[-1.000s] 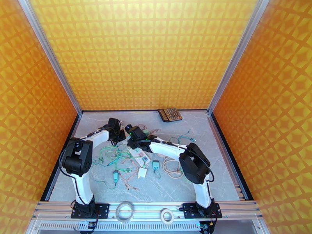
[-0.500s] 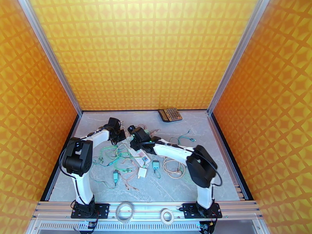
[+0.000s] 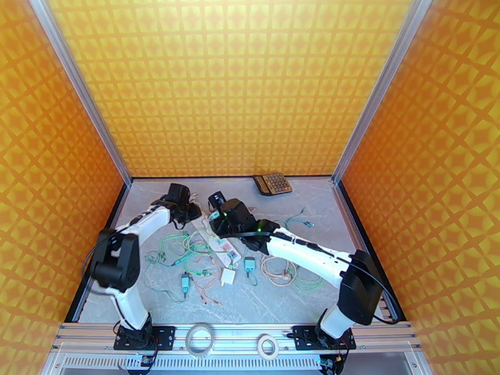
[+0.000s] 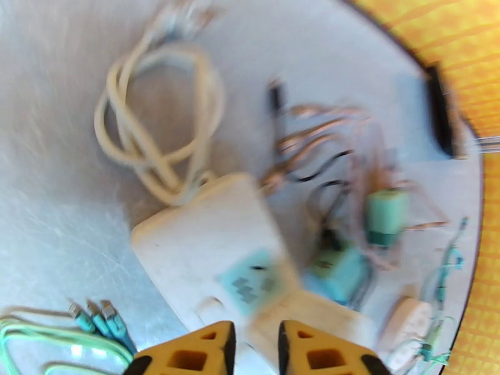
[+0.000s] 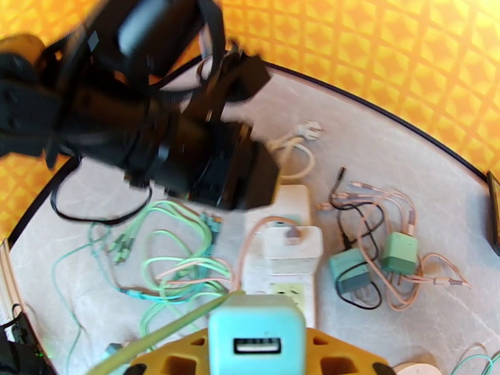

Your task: Pull the plug off the socket

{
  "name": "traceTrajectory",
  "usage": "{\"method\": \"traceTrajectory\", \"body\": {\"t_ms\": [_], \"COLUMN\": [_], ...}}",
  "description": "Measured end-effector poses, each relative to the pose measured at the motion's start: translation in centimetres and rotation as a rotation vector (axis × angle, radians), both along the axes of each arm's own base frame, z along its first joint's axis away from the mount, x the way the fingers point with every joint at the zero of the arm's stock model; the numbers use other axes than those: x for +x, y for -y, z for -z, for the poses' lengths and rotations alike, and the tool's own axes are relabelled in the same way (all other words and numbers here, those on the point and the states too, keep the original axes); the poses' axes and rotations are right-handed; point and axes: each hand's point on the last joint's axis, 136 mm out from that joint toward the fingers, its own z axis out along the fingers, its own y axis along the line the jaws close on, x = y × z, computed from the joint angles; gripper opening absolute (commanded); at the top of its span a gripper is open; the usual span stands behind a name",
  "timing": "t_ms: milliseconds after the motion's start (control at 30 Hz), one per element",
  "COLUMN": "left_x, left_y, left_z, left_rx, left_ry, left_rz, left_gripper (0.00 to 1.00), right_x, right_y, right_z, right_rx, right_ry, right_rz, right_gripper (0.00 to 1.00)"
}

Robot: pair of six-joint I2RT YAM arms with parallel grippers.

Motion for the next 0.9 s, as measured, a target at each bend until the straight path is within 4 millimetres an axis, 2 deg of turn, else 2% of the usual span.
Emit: {"method": "traceTrajectory", "body": {"t_ms": [133, 267, 400, 567, 900], "left_x": [-0.7, -1.8, -2.3, -2.7, -3.0], "left_y": [-0.3, -1.0, -1.8, -2.2, -2.4], "left_z": [-3.9, -5.4, -5.6, -5.1, -4.3], "left_rx": [-0.017, -0.019, -0.013, -0.008, -0.001], "left_ry": [0.084, 0.117, 0.122, 0.109, 0.093], "left_rz": [-0.009, -0.023, -0.039, -0.048, -0.051], "left_gripper": [0.4, 0.41, 0.41, 0.42, 0.42], "right_x": [-0.3, 0.4, 1.3, 0.9, -0.2], "right_y": [-0.1, -0.1, -0.1, -0.4, -3.2], "right_z": [0.3, 1.1, 4.5, 9.2, 12.6], "right_rx": [0.002, 0.035, 0.07, 0.098, 0.212], "right_ry": [-0.018, -0.05, -0.145, -0.284, -0.449], "right_rz": [0.01, 0.05, 0.087, 0.103, 0.068], "right_gripper": [0.29, 0.29, 0.29, 0.29, 0.3]}}
